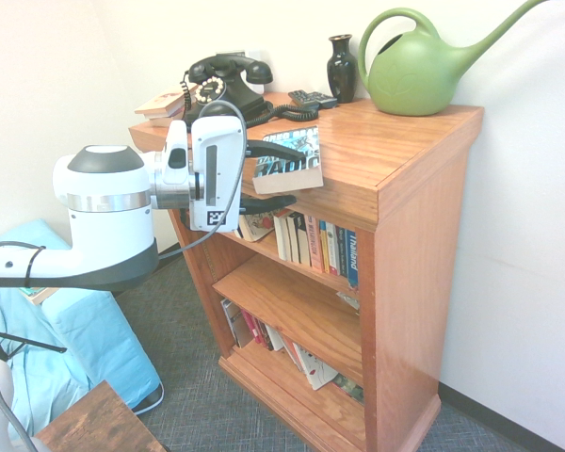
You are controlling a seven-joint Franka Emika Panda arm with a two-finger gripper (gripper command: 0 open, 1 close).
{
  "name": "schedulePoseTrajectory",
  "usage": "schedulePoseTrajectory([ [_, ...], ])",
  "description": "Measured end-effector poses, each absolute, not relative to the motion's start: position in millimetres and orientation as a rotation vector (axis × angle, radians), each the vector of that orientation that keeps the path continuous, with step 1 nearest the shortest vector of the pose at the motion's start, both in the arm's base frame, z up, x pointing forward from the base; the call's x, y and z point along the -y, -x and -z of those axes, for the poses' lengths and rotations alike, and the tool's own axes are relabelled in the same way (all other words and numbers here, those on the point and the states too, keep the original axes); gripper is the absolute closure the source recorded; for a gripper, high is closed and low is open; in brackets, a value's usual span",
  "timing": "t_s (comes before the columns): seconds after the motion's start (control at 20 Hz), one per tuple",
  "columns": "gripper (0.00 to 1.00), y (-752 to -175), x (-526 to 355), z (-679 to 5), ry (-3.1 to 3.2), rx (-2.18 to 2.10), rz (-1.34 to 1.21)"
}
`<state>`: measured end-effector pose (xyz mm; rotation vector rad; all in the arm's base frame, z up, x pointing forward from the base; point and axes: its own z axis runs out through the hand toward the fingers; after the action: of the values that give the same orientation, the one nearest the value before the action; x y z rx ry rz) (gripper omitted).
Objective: Put the book on the shelf
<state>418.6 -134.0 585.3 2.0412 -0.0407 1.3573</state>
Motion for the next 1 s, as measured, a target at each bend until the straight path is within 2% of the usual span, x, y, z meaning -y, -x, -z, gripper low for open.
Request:
schedulePoseTrajectory([
  [0.25,0.0,-417.0,141.7,-591.2,-2.026,0.064,-1.358],
  [0.3,1.0,-416.0,145.3,-592.6,-2.021,0.074,-1.356],
  [1.0,1.0,-411.0,161.7,-589.1,-2.01,0.137,-1.329],
])
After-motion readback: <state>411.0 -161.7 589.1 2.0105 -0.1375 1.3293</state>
